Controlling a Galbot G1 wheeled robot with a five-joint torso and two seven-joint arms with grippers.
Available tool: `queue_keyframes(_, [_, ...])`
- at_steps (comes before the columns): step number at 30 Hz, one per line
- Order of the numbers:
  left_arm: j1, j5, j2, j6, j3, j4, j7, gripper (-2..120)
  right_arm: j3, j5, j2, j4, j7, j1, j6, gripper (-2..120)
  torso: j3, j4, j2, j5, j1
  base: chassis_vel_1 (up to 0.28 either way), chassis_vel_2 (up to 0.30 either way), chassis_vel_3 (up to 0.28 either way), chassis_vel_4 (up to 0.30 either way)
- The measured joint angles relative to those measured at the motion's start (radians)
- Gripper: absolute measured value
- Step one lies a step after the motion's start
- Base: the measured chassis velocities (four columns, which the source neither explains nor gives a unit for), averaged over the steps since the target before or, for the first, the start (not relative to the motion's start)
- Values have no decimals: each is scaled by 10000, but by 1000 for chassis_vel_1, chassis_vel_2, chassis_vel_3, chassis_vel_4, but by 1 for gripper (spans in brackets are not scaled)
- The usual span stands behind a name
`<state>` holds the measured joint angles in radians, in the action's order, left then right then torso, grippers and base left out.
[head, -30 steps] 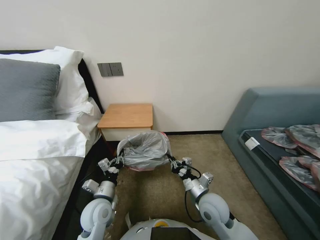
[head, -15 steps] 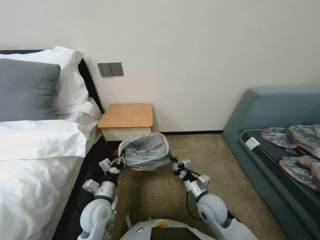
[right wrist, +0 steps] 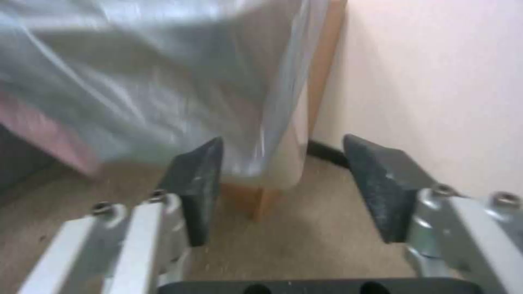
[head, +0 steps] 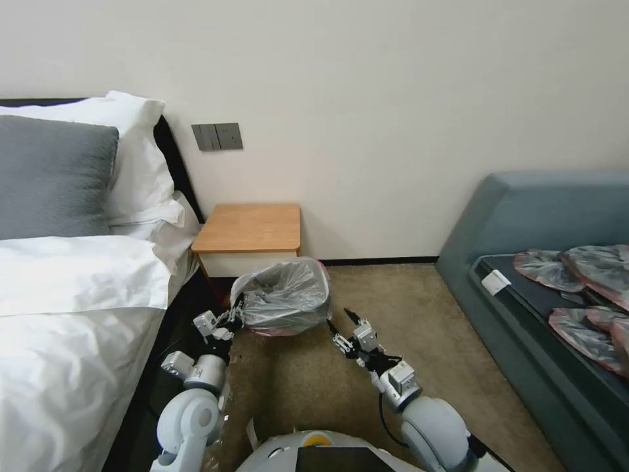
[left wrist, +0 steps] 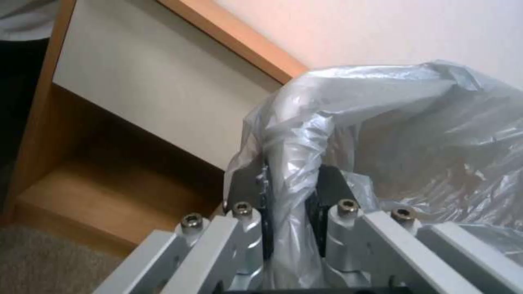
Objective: Pick up the garbage bag from the table and place it over the trash can.
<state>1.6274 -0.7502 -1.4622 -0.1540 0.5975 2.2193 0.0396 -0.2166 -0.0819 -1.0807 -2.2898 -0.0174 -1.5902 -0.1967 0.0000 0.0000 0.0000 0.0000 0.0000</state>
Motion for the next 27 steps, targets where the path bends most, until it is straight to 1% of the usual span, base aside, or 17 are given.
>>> queue_keyframes(2, [-5,0,36,14,57,-118,-25,9,-41,-22,-52,-360,-23,-99,97,76,0,0,0,0,0,0,0,0,0])
queue_keyframes(4, [-6,0,58,22,75,-165,-37,9,-55,-178,-68,-525,-31,-139,124,79,0,-1,0,-1,0,0,0,0,0])
queue_keyframes(6, [-9,-112,173,49,115,-306,-108,9,-73,-1222,-126,-998,-95,-139,279,90,0,-1,0,-1,0,0,0,0,0])
queue_keyframes(7, [-9,-112,173,49,115,-306,-108,9,-73,-1222,-126,-998,-95,-139,279,90,0,-1,0,-1,0,0,0,0,0])
queue_keyframes(9, [-19,-382,267,54,145,-383,-172,9,-73,-2197,-184,-1227,-190,-9,351,96,-1,0,0,-1,0,0,0,0,0])
queue_keyframes(10, [-19,-882,372,-52,180,-384,-244,9,-74,-3300,-260,-1415,-348,217,389,99,0,0,0,-2,0,0,0,0,0])
queue_keyframes(11, [-14,-1261,431,-182,206,-352,-275,9,-81,-4012,-313,-1492,-430,357,417,100,0,1,0,-1,0,0,0,0,0])
queue_keyframes(12, [-14,-1261,431,-182,206,-352,-275,9,-81,-4012,-313,-1492,-430,357,417,100,0,1,0,-1,0,0,0,0,0])
queue_keyframes(14, [-9,-2147,569,-501,243,-300,-381,9,-112,-5667,-453,-1564,-708,747,552,100,0,1,0,0,0,0,0,0,0])
queue_keyframes(16, [26,-3003,743,-730,310,-359,-625,9,-186,-7890,-728,-1604,-1334,1236,643,100,0,-1,0,0,0,0,0,0,0])
queue_keyframes(18, [53,-3243,798,-783,328,-389,-739,9,-211,-8365,-809,-1600,-1510,1350,650,100,0,1,0,-1,1,0,0,0,0])
queue_keyframes(19, [113,-3612,904,-850,348,-461,-988,9,-291,-9066,-986,-1512,-1702,1553,676,100,0,1,0,-1,0,0,0,0,0])
queue_keyframes(20, [147,-3778,966,-869,356,-532,-1173,9,-335,-9289,-1064,-1438,-1733,1630,691,100,0,1,0,-1,0,0,0,0,0])
queue_keyframes(21, [147,-3778,966,-869,356,-532,-1173,9,-335,-9289,-1064,-1438,-1733,1630,691,100,0,1,0,-1,0,0,0,0,0])
queue_keyframes(23, [194,-4134,1144,-873,370,-843,-1767,9,-466,-9805,-1389,-1210,-1747,1824,723,100,0,0,-1,-2,0,0,0,0,0])
queue_keyframes(26, [200,-4353,1242,-837,379,-1040,-2073,9,-472,-9924,-1577,-1101,-1605,1861,714,100,0,0,0,-2,0,0,0,0,0])
queue_keyframes(27, [203,-4517,1284,-779,385,-1173,-2368,9,-423,-10006,-1732,-1005,-1353,1860,685,100,0,0,0,-2,0,0,0,0,0])
